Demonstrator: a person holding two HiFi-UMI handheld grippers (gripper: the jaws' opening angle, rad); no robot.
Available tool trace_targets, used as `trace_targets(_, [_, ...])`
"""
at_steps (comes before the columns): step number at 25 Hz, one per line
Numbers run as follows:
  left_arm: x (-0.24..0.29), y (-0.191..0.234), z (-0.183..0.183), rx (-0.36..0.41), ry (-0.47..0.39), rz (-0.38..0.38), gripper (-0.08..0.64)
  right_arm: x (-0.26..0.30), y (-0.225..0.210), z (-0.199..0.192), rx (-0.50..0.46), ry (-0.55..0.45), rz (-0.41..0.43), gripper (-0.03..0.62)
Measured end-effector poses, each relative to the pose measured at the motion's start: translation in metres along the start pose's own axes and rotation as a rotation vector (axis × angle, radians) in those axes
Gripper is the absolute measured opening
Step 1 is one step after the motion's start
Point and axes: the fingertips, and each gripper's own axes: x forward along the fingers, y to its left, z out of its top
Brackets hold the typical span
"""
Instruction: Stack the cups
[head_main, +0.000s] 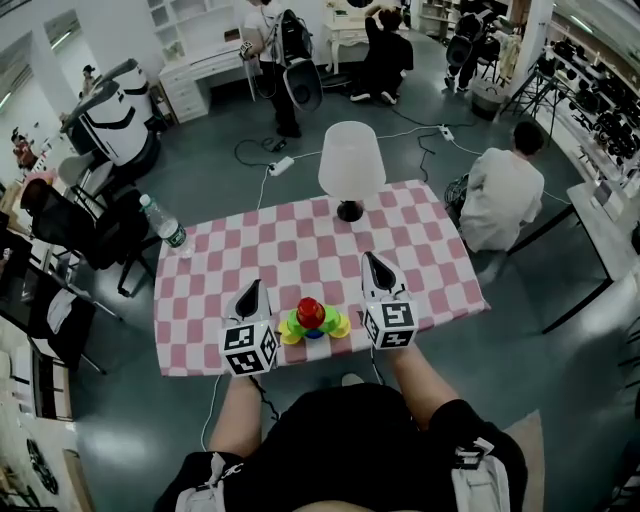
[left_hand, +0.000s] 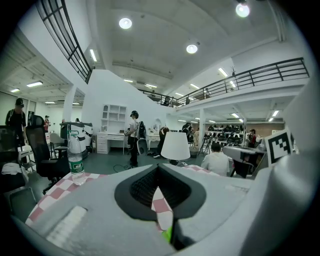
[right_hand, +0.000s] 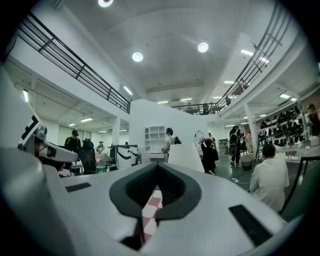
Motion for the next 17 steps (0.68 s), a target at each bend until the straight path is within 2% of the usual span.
trace_targets(5, [-0.003,0.0,-0.002,-0.014,-0.002,-0.001,0.015,0.003,0.012,-0.002,0.01,0.011,0.027,0.0])
trace_targets(17, [-0.013,0.001,-0.005,-0.024,-0.02,-0.021,0.015,-0.006,0.025,-0.006,0.019,0.002,0.031,0.0])
